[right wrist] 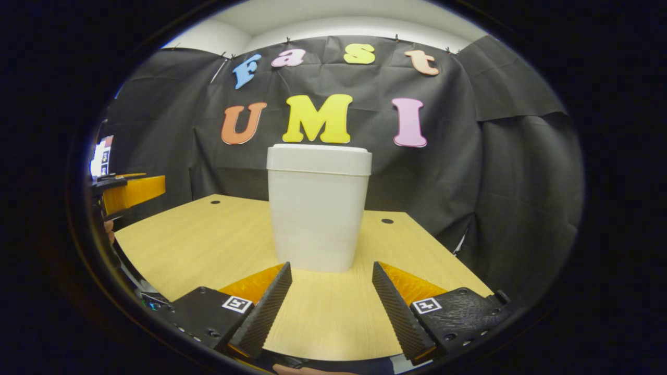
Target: Press the lid of the desktop garbage bin to open it, pick up the crumpled paper on the desktop and throw it into the bin, then pick up the pop can on the desktop and drop it into the bin, and finally close the garbage bin lid.
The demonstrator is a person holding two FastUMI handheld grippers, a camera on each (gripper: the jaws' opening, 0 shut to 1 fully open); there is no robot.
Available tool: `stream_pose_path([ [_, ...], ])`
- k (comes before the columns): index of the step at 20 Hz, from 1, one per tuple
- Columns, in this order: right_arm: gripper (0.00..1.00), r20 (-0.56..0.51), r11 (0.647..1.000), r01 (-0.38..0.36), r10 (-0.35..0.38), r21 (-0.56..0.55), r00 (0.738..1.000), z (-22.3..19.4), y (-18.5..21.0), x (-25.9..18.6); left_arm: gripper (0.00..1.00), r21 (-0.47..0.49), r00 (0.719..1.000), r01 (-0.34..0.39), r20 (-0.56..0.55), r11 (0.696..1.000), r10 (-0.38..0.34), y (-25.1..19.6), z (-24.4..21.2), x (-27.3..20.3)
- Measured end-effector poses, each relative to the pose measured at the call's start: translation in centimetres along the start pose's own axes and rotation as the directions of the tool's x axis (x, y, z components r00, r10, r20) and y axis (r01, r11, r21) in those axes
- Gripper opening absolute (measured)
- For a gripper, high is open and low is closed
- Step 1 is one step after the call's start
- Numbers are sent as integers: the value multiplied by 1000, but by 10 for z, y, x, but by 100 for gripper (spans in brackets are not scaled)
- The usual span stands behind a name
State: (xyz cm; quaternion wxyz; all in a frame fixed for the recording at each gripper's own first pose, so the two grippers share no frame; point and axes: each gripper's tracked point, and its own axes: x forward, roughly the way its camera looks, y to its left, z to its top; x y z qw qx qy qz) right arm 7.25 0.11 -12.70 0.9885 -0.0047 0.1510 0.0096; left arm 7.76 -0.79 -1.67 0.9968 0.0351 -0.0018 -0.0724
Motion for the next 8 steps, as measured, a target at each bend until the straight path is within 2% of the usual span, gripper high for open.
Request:
stream_pose_path([
  [8,98,-8,1000,6,-6,-1,1000,-4,-1,3,97,-2,1000,1,-8,1000,-1,-2,-4,1],
])
